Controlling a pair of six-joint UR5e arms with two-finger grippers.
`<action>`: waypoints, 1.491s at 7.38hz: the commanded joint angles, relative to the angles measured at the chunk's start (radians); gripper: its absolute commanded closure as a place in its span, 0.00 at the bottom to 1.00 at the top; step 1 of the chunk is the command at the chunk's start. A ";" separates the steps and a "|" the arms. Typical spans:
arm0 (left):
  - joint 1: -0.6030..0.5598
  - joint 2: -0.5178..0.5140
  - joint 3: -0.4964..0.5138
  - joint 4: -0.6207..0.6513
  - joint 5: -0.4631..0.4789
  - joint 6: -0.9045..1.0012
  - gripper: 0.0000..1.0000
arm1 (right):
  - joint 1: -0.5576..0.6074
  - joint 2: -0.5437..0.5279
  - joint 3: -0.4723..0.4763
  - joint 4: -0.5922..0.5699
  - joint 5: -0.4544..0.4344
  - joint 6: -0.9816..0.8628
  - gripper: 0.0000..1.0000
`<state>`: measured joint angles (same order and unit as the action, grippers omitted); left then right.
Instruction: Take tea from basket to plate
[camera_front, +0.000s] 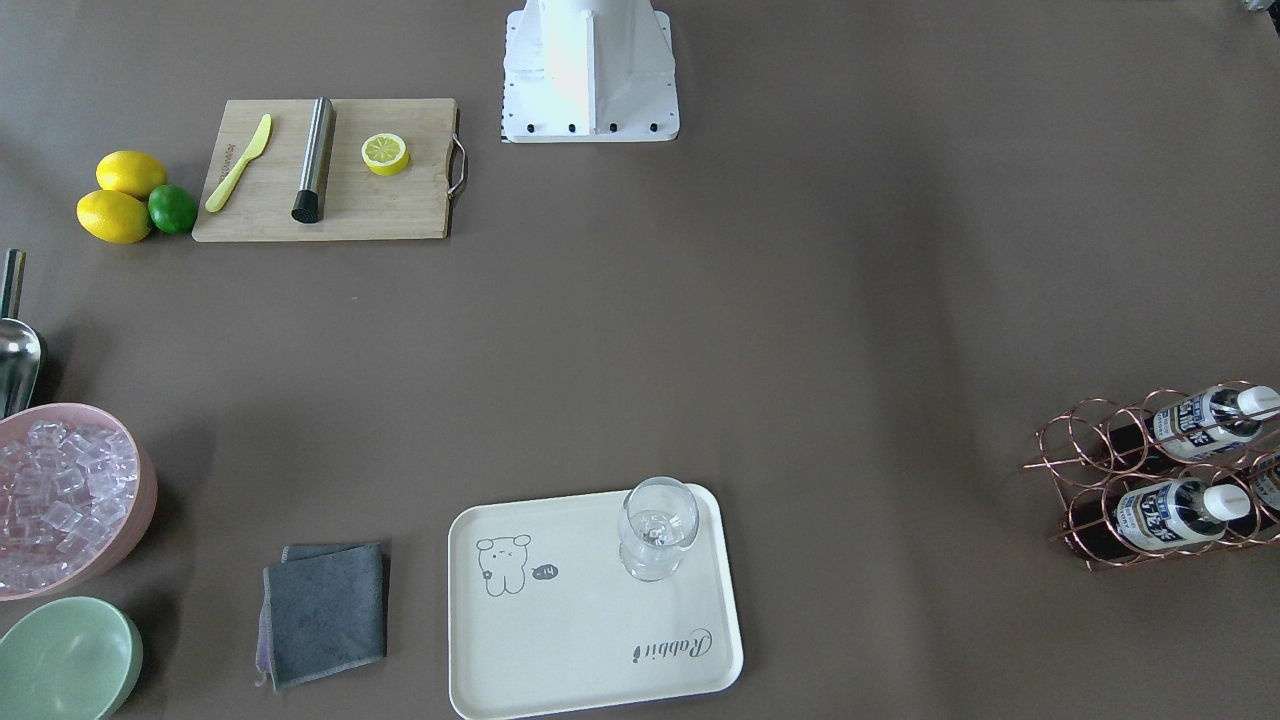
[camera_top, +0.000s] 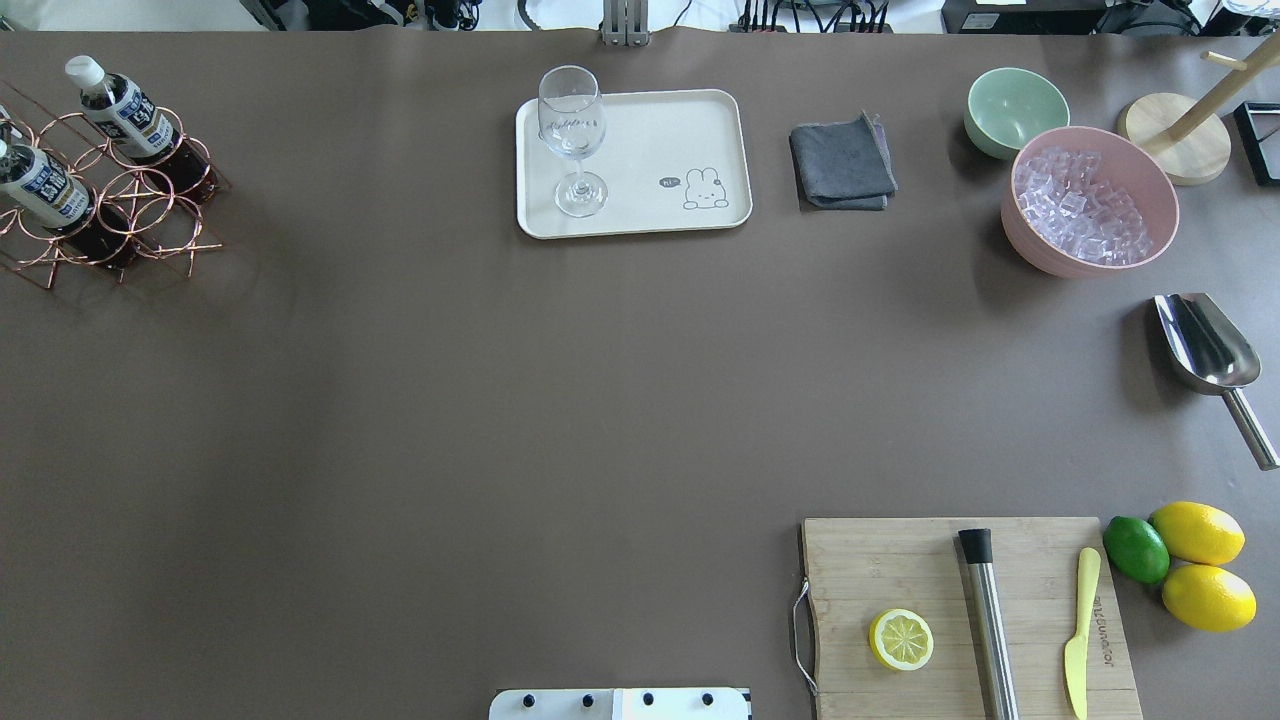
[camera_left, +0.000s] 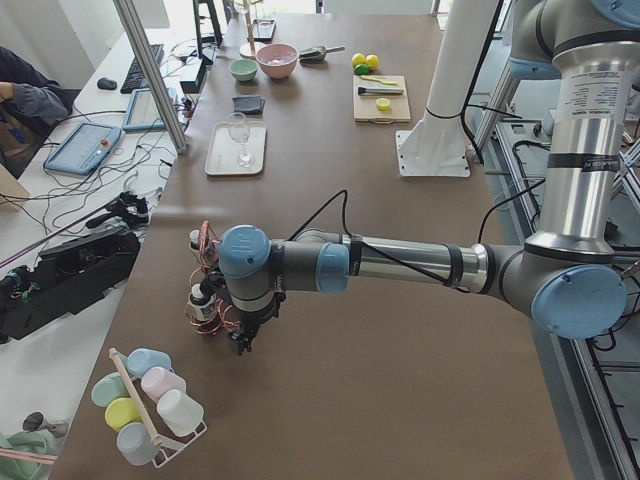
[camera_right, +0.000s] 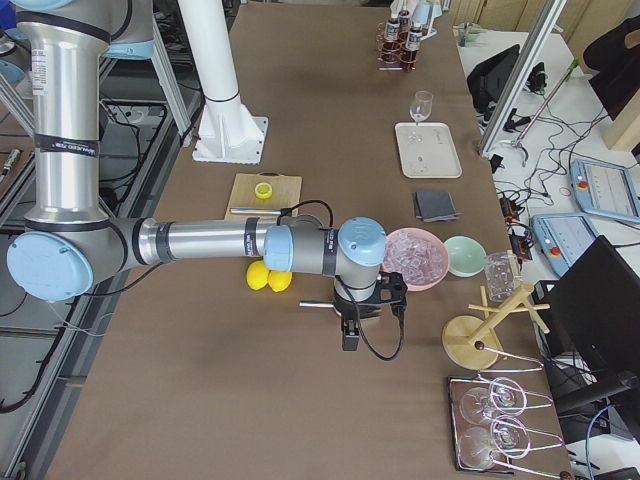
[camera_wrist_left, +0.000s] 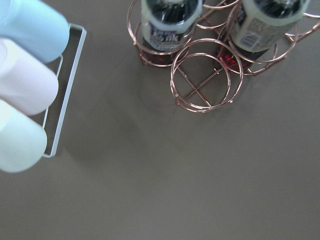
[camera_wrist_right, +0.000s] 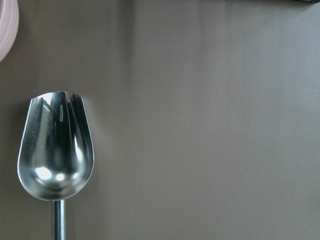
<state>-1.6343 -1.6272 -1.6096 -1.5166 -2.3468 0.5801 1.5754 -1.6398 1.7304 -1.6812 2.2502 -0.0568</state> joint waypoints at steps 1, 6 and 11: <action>-0.001 -0.074 -0.007 0.003 0.053 0.302 0.03 | 0.000 0.000 0.000 0.000 0.000 0.000 0.00; 0.040 -0.203 -0.070 0.189 0.008 0.598 0.03 | 0.000 0.000 0.000 0.000 0.002 0.000 0.00; 0.079 -0.386 0.064 0.283 -0.026 0.699 0.05 | 0.000 0.000 0.000 0.000 0.002 0.000 0.00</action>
<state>-1.5593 -1.9345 -1.6355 -1.2385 -2.3532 1.2358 1.5754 -1.6398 1.7300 -1.6812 2.2519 -0.0567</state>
